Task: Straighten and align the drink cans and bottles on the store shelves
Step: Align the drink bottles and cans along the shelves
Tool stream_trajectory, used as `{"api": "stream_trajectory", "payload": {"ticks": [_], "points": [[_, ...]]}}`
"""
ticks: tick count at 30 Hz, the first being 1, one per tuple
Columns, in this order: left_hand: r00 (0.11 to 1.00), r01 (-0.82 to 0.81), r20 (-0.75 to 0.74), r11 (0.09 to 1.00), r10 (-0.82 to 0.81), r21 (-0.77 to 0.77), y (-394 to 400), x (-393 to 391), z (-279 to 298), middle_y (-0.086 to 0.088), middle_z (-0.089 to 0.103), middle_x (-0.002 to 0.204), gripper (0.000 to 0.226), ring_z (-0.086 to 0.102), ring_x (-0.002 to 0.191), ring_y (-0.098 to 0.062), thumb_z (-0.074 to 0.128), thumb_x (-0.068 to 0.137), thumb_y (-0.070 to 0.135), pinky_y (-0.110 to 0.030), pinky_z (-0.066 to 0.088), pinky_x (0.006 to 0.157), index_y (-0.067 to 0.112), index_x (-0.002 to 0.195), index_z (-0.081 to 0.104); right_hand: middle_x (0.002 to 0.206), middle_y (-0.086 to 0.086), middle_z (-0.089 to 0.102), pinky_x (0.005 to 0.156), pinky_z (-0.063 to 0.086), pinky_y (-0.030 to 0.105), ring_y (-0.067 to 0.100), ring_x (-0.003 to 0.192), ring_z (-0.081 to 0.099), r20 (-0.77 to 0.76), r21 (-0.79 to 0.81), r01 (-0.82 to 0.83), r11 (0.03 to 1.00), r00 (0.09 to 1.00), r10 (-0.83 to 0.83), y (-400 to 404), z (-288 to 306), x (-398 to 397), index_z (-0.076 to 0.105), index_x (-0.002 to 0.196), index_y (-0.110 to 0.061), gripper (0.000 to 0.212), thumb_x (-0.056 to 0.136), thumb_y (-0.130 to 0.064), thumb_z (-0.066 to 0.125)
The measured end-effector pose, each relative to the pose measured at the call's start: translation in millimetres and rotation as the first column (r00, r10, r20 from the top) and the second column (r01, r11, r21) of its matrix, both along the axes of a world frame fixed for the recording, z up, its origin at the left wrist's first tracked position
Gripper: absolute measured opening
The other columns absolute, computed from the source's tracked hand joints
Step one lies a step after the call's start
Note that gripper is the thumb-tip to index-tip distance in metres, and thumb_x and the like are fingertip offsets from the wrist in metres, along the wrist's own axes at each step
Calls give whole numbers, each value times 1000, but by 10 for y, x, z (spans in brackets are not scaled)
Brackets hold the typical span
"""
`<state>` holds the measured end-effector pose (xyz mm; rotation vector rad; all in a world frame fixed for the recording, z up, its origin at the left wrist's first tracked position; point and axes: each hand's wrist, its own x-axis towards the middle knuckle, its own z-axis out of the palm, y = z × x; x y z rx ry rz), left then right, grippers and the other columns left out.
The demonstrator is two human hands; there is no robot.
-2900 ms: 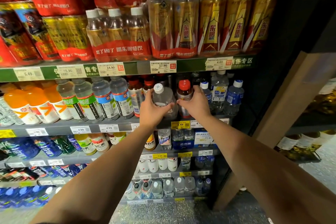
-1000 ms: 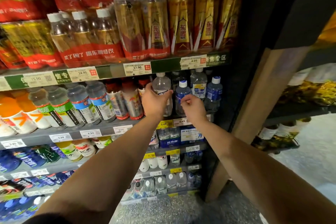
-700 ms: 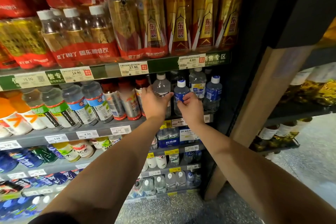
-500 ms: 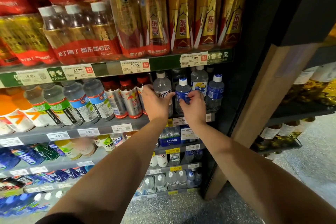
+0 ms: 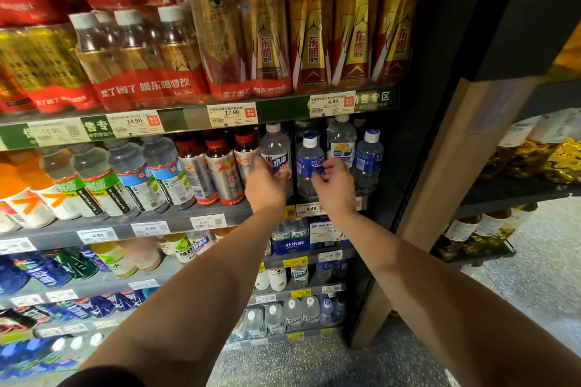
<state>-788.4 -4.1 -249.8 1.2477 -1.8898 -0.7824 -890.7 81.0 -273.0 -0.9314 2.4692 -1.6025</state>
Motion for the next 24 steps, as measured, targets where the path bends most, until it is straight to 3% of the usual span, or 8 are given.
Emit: {"api": "stream_trajectory", "payload": {"ticks": [3,8,11,13,16,18,21,24], "points": [[998,56,18,997,-56,-53,87,-58,-46,-2,67,83,29,65,82,-24,72,84,37,-30,46,66,13,92,57,120,3,51,76,55,34,17,93,61,-60,-65,95,993,993,-99,65,52,-14,54,116,-12,37,86,-28,70],[985,162,-56,985,-166,-65,281,-223,25,0,68,103,44,61,92,-14,75,83,35,-28,50,80,13,118,60,147,3,31,83,57,41,26,113,60,-70,-43,167,985,983,-170,97,158,-125,37,140,-11,70,84,-33,73],[967,234,-88,970,-239,-68,354,-353,13,-3,63,122,60,60,110,-19,76,79,24,-30,50,85,14,132,49,161,4,16,98,46,38,28,134,44,-76,57,118,991,991,-114,112,205,-221,22,153,-10,83,87,-30,70],[961,269,-53,962,-271,-37,395,-443,-21,-8,52,136,72,54,122,-25,75,78,19,-40,52,90,14,139,38,163,5,14,103,42,38,28,139,38,-54,99,69,993,996,-64,112,223,-309,14,155,-10,87,88,-26,68],[958,286,-33,958,-285,20,376,-526,-68,-10,43,143,82,50,128,-27,75,77,16,-47,52,95,15,145,29,156,12,32,103,46,43,30,133,47,16,103,7,995,1000,-9,90,213,-423,5,156,-14,96,86,-23,70],[961,277,-19,961,-277,11,316,-547,-85,-10,43,144,83,46,131,-27,75,77,12,-44,48,101,13,146,30,157,11,30,103,46,44,30,132,48,28,110,-13,994,1000,10,84,205,-472,3,156,-14,99,85,-22,71],[964,263,53,965,-262,-17,241,-547,-47,-11,37,147,84,42,134,-26,77,81,17,-35,42,103,8,149,29,163,6,9,104,41,40,29,140,36,-7,128,-5,992,1000,6,71,233,-513,6,156,-10,95,87,-21,71],[962,252,126,966,-244,-58,197,-548,-12,-10,40,139,81,49,126,-28,79,79,28,-36,47,97,8,146,38,160,9,14,102,44,41,31,137,40,-46,138,13,990,999,-6,38,246,-531,17,153,-9,87,86,-19,71]]}}
